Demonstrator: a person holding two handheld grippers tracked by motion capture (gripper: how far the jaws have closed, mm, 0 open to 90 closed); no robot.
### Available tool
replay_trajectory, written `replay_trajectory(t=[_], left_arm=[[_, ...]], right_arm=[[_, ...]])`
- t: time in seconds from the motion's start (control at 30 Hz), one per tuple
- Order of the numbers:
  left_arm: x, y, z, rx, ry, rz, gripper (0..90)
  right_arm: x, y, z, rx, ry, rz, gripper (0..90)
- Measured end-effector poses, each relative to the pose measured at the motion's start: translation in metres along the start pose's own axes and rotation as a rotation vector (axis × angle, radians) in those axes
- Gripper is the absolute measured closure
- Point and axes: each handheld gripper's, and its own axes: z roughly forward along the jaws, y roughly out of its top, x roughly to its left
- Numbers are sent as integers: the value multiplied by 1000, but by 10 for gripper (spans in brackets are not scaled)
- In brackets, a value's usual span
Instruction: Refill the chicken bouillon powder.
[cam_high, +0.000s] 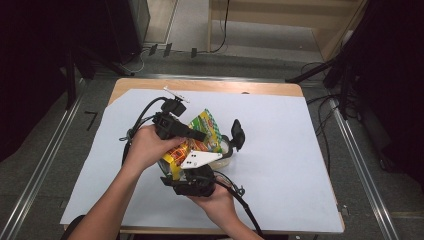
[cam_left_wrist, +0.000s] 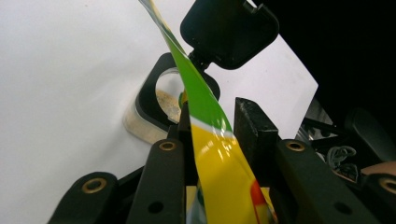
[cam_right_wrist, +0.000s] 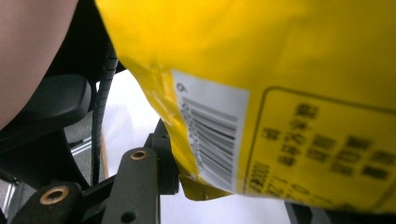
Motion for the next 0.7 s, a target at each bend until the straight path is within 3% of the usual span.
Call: replay_trajectory(t=[0.13, 0.23, 0.33, 0.57, 0.7], left_arm=[[-1, 0, -3, 19, 6, -3, 699], [-4, 0, -6, 12, 22, 10, 740], [-8, 1, -5, 19, 46, 39, 789], [-10, 1, -3, 27, 72, 39, 819], [-9, 2, -2, 23, 70, 41, 820]], right_arm=[[-2, 0, -1, -10, 6, 30, 613], [-5, 1, -3, -19, 8, 49, 618], [-4, 2, -2, -18, 3, 35, 613], [-2, 2, 1, -8, 17, 22, 601], [-1, 2, 1, 3, 7, -11, 588]])
